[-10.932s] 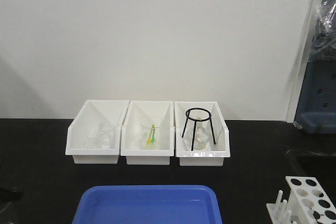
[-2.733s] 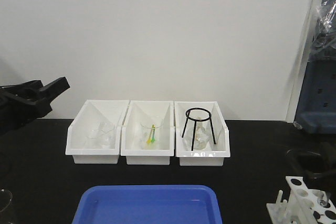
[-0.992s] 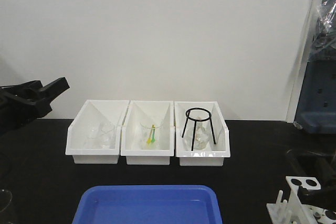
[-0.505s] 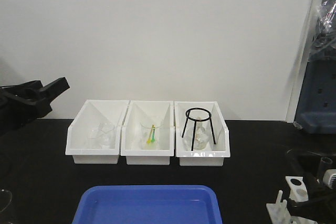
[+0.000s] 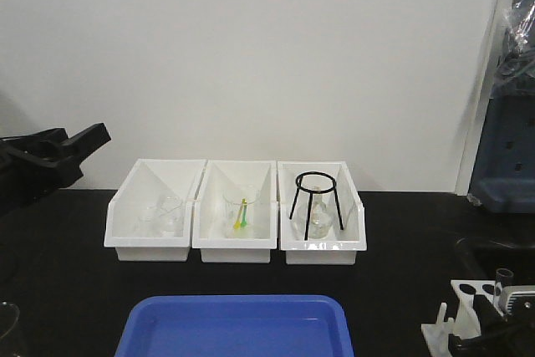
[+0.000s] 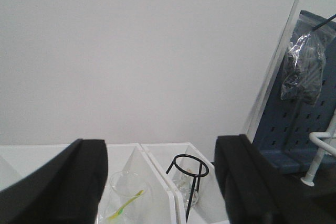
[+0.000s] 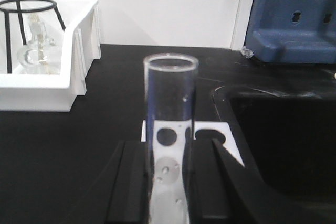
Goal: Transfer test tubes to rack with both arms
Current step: 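Lower the tube into a rack hole and open the right gripper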
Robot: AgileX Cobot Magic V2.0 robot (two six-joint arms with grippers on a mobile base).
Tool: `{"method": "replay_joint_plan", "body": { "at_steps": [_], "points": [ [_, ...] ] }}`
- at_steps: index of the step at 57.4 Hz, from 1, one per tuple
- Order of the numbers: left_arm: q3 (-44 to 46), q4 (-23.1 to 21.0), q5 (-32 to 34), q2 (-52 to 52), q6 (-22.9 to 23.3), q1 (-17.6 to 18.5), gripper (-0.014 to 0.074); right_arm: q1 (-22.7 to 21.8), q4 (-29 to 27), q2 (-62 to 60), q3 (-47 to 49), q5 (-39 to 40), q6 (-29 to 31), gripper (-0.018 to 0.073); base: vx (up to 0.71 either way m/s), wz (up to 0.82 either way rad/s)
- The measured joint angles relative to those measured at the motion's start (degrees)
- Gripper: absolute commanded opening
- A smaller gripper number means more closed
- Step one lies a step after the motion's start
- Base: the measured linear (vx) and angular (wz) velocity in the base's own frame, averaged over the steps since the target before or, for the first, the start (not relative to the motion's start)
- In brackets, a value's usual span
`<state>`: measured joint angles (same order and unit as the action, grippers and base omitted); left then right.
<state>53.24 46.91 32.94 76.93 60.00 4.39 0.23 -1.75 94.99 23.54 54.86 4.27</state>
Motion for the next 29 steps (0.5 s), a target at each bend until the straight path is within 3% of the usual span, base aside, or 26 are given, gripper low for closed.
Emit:
{"method": "replay_joint_plan", "body": {
  "at_steps": [19,29],
  "points": [
    [0.0,0.0,0.0,0.0,0.0,0.0,0.0543,0.0,1.11,4.98,0.05,7.54,-0.04,0.0012,0.0,0.0],
    [0.0,0.0,0.0,0.0,0.0,0.0,0.0543,0.0,1.11,5.13,0.11,7.75,-0.04,0.0117,0.0,0.0]
  ]
}}
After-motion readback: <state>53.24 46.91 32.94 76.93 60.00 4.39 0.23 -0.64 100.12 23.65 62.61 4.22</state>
